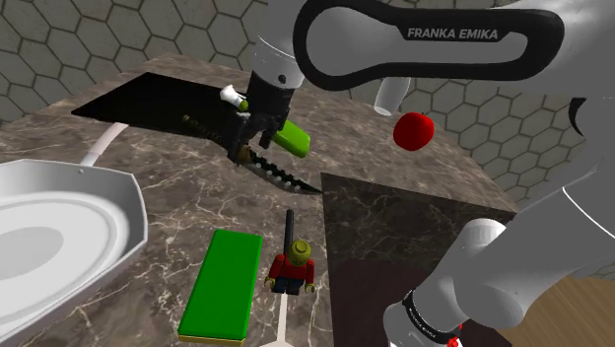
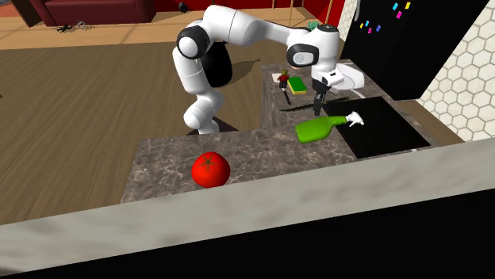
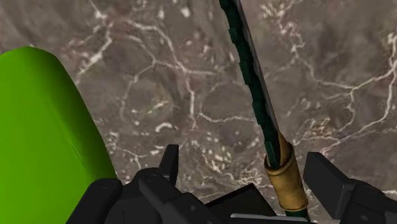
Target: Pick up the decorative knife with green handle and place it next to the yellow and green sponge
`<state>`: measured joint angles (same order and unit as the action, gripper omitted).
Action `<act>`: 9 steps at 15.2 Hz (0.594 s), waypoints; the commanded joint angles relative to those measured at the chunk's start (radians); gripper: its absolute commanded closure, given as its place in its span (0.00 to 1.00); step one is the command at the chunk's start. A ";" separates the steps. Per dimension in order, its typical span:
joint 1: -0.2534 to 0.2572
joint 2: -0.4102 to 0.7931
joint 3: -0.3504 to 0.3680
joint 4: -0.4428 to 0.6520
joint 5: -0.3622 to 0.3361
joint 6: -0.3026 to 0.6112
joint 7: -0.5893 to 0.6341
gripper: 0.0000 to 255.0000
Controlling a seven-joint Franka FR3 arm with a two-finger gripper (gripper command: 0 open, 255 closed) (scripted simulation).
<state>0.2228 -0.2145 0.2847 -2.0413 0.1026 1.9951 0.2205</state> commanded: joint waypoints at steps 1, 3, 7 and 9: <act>-0.003 -0.015 -0.007 0.041 0.002 -0.057 -0.005 0.00; -0.003 -0.019 -0.009 0.063 0.002 -0.083 -0.006 0.00; -0.003 -0.019 -0.009 0.063 0.002 -0.083 -0.006 0.00; -0.003 -0.019 -0.009 0.063 0.002 -0.083 -0.006 0.00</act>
<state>0.2195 -0.2340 0.2756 -1.9788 0.1050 1.9123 0.2146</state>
